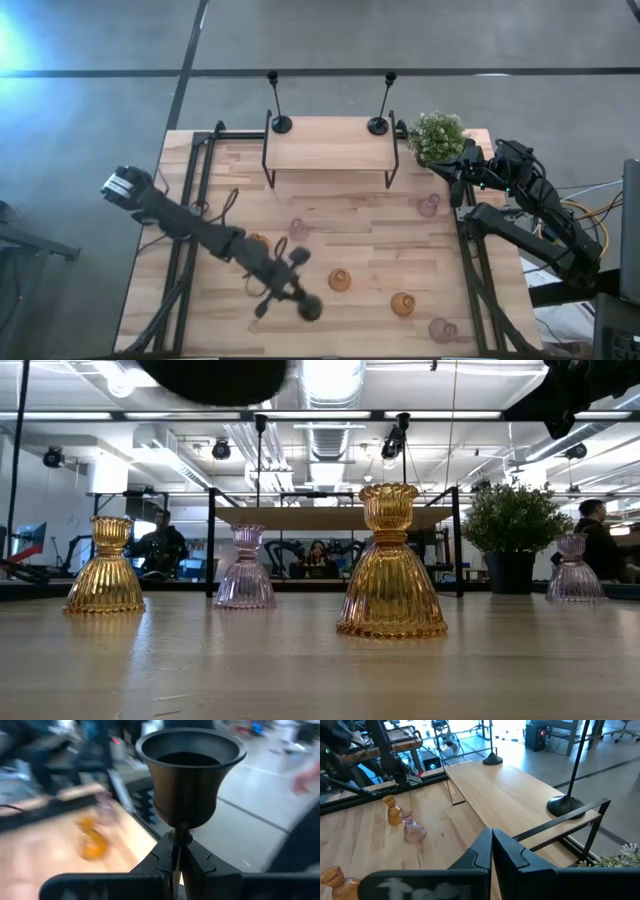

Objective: Pick & Place candle stick holders
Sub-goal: Put the black candle holder on the shelf

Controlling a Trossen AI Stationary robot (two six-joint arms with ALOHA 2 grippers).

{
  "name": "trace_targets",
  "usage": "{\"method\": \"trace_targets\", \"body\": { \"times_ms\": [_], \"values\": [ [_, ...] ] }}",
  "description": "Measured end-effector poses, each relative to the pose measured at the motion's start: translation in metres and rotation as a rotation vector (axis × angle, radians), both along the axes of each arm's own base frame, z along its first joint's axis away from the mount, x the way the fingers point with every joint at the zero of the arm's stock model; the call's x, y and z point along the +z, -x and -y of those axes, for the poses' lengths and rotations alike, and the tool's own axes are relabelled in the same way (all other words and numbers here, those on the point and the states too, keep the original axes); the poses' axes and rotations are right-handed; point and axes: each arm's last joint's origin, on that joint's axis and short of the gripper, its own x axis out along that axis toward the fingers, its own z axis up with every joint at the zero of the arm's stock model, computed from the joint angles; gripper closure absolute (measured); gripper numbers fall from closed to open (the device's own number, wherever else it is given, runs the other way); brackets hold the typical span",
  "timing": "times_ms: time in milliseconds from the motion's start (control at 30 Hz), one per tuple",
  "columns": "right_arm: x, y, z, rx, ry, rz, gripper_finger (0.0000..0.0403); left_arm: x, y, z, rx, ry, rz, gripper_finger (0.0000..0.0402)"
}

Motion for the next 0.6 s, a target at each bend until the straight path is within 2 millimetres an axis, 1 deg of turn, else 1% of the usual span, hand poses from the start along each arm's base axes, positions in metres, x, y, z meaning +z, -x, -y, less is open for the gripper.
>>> {"method": "trace_targets", "body": {
  "times_ms": [167, 267, 367, 500, 600],
  "values": [
    [0.000, 0.000, 0.000, 0.000, 0.000, 0.000, 0.0394, 0.032, -0.024, -0.034, 0.223, 0.025, 0.007, 0.0385],
    [0.000, 0.000, 0.000, 0.000, 0.000, 0.000, 0.0394, 0.046, -0.038, -0.053, 0.334, 0.045, 0.011, 0.0385],
    [0.000, 0.000, 0.000, 0.000, 0.000, 0.000, 0.0394, 0.056, -0.051, -0.068, 0.420, 0.063, 0.016, 0.0385],
    [0.000, 0.000, 0.000, 0.000, 0.000, 0.000, 0.0394, 0.062, -0.070, -0.086, 0.502, 0.060, -0.013, 0.0385],
    [0.000, 0.000, 0.000, 0.000, 0.000, 0.000, 0.0394, 0.061, -0.084, -0.098, 0.544, 0.038, -0.066, 0.0385]
  ]
}}
